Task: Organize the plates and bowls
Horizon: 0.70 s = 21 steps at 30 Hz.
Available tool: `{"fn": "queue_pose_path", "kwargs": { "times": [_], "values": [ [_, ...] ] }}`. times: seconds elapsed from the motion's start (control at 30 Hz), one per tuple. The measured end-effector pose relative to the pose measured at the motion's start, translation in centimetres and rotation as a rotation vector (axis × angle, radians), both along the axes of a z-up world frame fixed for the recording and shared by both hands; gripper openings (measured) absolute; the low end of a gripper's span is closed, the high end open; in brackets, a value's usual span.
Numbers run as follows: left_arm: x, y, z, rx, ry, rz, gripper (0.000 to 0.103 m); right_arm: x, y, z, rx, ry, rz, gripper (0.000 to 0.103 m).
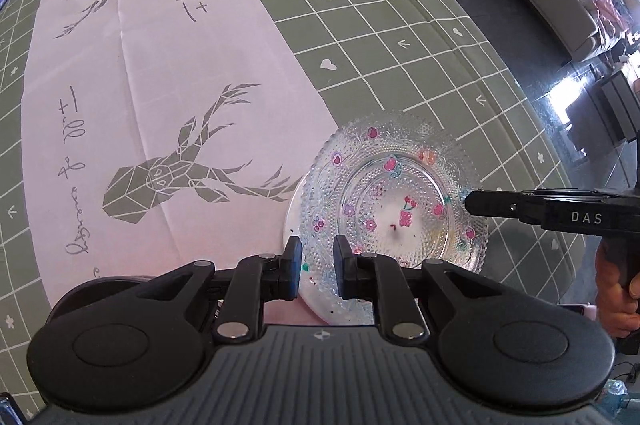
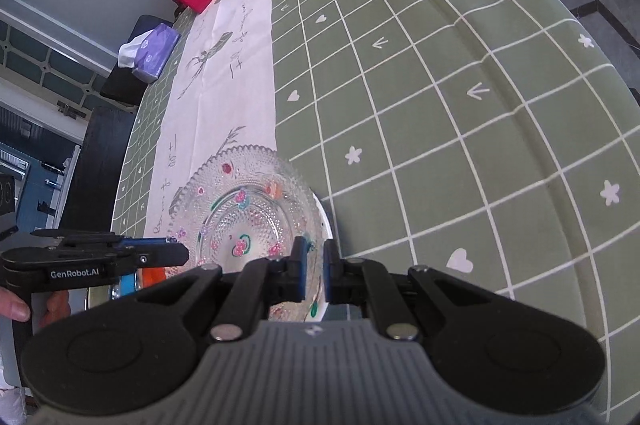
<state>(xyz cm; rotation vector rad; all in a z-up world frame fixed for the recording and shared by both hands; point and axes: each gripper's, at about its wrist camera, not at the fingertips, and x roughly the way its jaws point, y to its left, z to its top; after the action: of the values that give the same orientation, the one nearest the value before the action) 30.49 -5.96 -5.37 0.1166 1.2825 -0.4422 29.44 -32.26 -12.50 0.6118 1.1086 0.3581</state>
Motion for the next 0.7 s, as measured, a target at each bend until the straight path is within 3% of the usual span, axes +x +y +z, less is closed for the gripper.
{"fn": "queue_pose_path", "kwargs": {
  "times": [0.4, 0.7],
  "values": [
    [0.4, -1.5, -1.3, 0.097, 0.050, -0.066, 0.018, -0.4, 0.4, -0.7, -0.043, 0.023, 0.031, 0.006],
    [0.5, -1.6, -1.1, 0.103, 0.047, -0.078, 0.019, -0.6, 1.2, 0.0, -0.094, -0.003, 0.058, 0.006]
  ]
}}
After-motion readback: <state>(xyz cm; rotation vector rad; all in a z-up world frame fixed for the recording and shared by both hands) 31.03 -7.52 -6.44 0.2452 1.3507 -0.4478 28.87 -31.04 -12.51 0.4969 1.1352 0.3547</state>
